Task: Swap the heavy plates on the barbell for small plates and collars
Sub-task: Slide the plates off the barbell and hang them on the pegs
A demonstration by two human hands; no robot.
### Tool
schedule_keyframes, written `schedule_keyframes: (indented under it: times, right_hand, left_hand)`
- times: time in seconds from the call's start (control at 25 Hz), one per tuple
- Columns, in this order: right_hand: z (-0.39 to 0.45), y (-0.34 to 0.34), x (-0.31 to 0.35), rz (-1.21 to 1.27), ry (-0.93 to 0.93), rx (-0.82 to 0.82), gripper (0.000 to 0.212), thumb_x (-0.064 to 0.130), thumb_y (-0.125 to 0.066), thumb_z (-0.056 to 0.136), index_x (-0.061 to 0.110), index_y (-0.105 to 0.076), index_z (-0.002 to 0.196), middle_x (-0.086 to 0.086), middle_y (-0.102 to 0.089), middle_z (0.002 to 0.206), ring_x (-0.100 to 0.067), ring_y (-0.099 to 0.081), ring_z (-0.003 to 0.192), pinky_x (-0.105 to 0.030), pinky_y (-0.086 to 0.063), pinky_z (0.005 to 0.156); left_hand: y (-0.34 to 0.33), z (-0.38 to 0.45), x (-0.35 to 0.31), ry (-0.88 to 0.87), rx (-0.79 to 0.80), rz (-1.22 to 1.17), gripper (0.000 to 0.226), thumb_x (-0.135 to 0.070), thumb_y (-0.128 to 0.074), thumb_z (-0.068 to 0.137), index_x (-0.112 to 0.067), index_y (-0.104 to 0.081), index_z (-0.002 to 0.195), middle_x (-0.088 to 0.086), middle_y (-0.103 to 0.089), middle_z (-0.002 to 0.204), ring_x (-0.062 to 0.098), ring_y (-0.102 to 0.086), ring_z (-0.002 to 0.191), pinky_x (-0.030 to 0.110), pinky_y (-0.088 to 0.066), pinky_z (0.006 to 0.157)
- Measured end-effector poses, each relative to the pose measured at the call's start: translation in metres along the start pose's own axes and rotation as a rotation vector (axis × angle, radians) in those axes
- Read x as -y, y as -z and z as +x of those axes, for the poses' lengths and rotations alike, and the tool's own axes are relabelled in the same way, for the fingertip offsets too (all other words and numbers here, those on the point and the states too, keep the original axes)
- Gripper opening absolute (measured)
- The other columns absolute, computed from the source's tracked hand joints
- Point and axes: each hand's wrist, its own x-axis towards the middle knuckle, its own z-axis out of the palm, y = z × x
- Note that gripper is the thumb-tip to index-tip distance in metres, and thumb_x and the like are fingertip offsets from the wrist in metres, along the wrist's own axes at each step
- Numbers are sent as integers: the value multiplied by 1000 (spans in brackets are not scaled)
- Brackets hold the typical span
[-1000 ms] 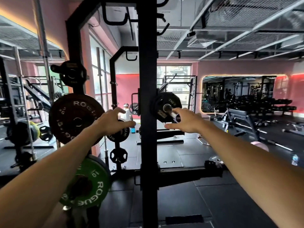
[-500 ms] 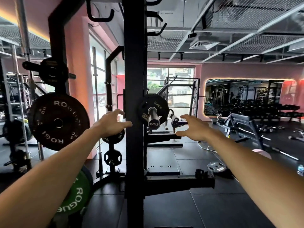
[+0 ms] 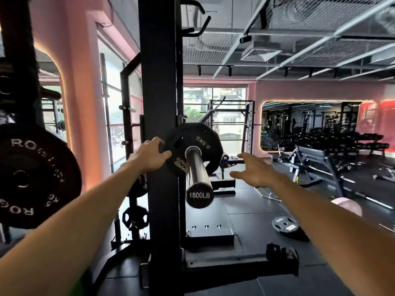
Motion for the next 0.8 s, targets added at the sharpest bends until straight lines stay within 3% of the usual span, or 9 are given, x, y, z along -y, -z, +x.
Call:
schedule_keyframes:
  times: [0.12, 0.28, 0.52, 0.68, 0.8]
  right_hand:
    - [51, -24, 0, 64, 13, 11, 75, 44, -65, 86, 14, -31, 146, -8, -39, 149, -26, -40, 135, -40, -36, 107]
    - [98, -52, 5, 142, 18, -13, 64, 37, -67, 86, 16, -38, 139, -9, -52, 136, -26, -50, 124, -36, -43, 96]
    - [151, -86, 18, 194, -21, -83, 61, 33, -67, 83, 9, -31, 126, -14, -60, 118, -36, -60, 106, -48, -49, 90]
    - [169, -96, 24, 199, -34, -194, 52, 9, -60, 85, 6, -29, 126, -19, -54, 122, -40, -58, 106, -43, -48, 83]
    - [170, -95, 29, 233, -45, -249, 49, 2, -54, 85, 6, -31, 128, -21, -47, 125, -42, -55, 107, -41, -43, 80]
  left_hand:
    - [-24, 46, 7, 6, -36, 69, 50, -46, -58, 88, -20, -50, 130, 6, -58, 125, 29, -54, 116, 43, -44, 97]
    - [-50, 88, 14, -57, -31, 95, 53, -41, -57, 90, -14, -44, 133, 11, -60, 123, 33, -57, 113, 47, -45, 96]
    - [-76, 127, 13, -144, -86, 234, 33, -30, -53, 95, -8, -40, 115, 19, -63, 103, 40, -62, 95, 41, -43, 70]
    - [-75, 131, 7, -139, -82, 303, 42, -25, -58, 91, -9, -35, 121, 21, -60, 104, 44, -60, 96, 43, -43, 70]
    - [-72, 128, 6, -112, -17, 316, 54, -22, -60, 86, -15, -29, 129, 21, -57, 105, 45, -59, 97, 45, -45, 74]
